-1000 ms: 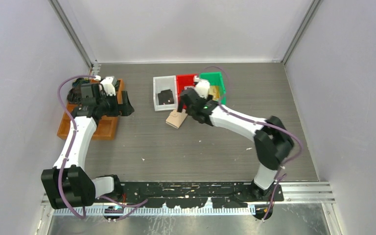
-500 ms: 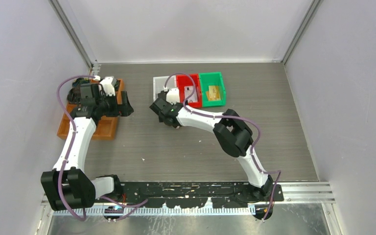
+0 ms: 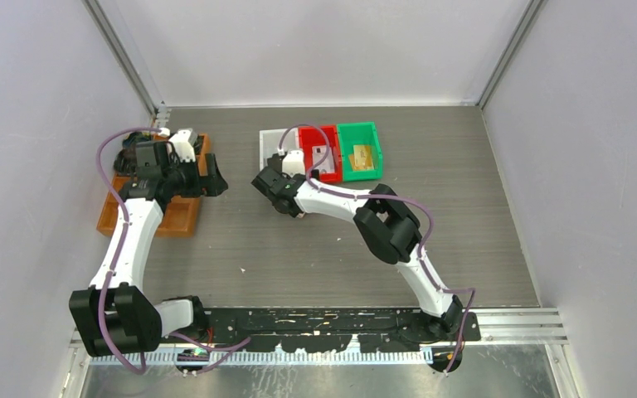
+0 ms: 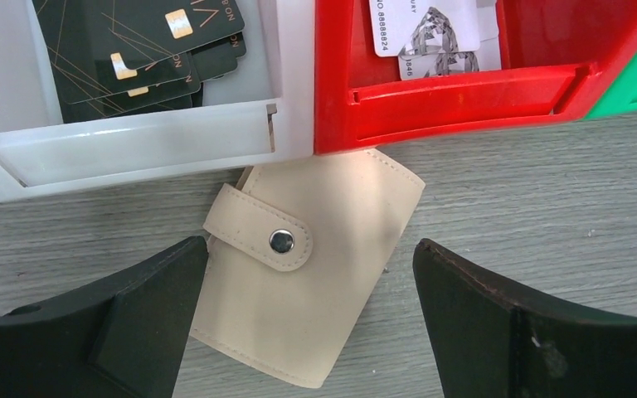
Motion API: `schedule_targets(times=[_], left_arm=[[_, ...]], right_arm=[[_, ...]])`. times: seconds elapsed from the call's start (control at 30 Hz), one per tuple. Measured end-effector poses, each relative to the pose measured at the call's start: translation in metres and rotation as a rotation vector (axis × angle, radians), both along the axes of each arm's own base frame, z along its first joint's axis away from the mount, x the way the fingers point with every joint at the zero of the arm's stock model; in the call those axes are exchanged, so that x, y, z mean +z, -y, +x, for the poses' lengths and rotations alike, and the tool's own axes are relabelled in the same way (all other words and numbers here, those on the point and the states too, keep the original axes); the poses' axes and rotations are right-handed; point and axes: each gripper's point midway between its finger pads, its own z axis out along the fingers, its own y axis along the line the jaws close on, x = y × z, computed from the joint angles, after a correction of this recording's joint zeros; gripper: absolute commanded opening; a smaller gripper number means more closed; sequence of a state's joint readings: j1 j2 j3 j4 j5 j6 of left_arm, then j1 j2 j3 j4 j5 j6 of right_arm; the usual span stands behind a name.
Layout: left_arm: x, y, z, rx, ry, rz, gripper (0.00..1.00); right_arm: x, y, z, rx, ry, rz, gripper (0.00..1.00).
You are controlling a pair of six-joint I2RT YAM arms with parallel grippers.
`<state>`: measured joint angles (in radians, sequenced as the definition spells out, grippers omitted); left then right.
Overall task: Take the credit cards out of the card holder
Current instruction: Move the card holder to the center of the board.
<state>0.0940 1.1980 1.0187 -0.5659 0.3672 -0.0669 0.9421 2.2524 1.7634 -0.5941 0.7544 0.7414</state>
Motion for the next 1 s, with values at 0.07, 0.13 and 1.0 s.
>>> schedule_targets(times=[0.07,0.13,1.0], left_arm=[[0.0,0.0,0.0,0.0,-0.001,-0.001,0.96],[0.0,0.0,0.0,0.0,-0.001,-0.001,0.96],[0.009,0.006,-0.014,-0.047,0.014,0.001,1.0]], right_arm=[[-0.003,-0.001,-0.001,0.003,0.003,0.006,0.99],[-0.011,-0.002,-0.002,0.002,0.007,0.021,0.98],[-0.016,0.048,-0.119,0.239,-0.155,0.203,0.99]])
